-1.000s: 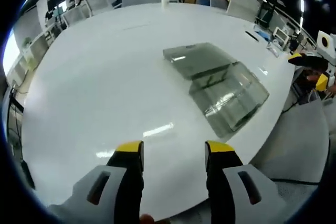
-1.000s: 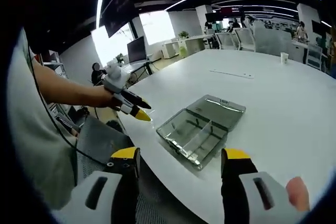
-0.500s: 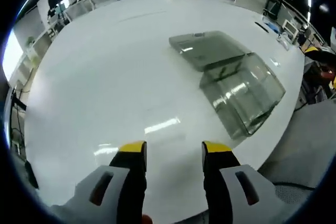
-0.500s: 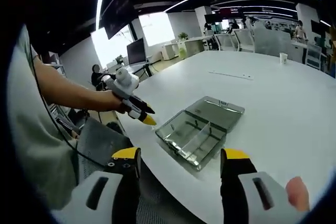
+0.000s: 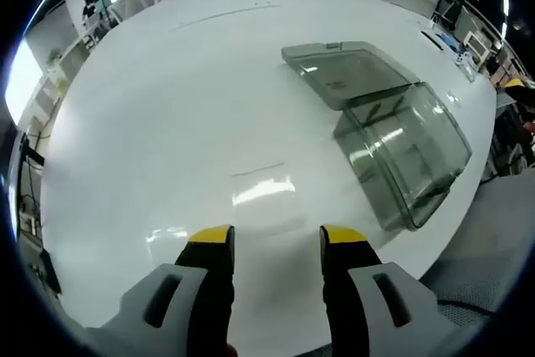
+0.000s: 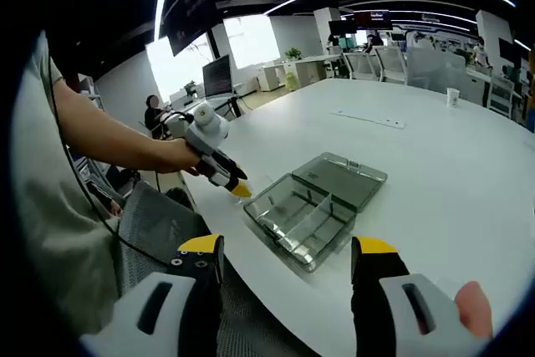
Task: Insert the divider into the dual guide fixture by aligning both edges with the guide slots and pushing it downward to the bottom, including one-sided entry, uneven engagement, binding, and posture correction.
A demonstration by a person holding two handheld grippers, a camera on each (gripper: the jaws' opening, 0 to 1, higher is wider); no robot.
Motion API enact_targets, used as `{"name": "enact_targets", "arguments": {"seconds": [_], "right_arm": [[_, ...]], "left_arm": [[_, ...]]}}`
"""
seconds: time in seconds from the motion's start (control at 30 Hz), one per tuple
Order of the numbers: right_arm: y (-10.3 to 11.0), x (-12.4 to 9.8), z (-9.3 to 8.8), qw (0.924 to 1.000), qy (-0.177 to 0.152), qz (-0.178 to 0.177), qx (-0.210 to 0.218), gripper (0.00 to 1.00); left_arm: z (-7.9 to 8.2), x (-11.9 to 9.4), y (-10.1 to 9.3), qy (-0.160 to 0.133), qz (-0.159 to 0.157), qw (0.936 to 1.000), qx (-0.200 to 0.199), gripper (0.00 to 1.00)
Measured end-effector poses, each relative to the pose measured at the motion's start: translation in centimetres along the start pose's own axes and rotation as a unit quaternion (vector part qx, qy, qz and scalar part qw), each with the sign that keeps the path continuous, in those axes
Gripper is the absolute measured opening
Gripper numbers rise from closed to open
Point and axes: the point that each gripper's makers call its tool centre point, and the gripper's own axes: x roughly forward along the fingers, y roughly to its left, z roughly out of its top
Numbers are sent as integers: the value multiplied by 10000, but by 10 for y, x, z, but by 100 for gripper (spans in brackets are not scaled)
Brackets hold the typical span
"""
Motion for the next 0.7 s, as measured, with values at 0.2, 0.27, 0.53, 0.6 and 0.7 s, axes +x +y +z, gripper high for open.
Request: {"name": "enact_targets", "arguments": {"seconds": [0.2, 0.27, 0.53, 0.6, 0.7], "right_arm": [[-3, 0, 1, 10000, -7, -13, -9, 59], [-4, 0, 2, 10000, -11, -21, -4, 59], [-7, -1, 0, 10000, 20, -50, 3, 59], [-8, -1, 0, 10000, 17, -53, 13, 59], [-9, -2, 1, 10000, 15, -55, 7, 59]], "left_arm": [[-5, 5, 3, 114, 78, 9999, -21, 37], [-5, 5, 3, 129, 89, 9999, -30, 37], [-3, 8, 7, 160, 191, 9997, 17, 36], [-3, 8, 6, 161, 223, 9996, 28, 36], [-2, 8, 7, 145, 250, 9996, 15, 35]]}}
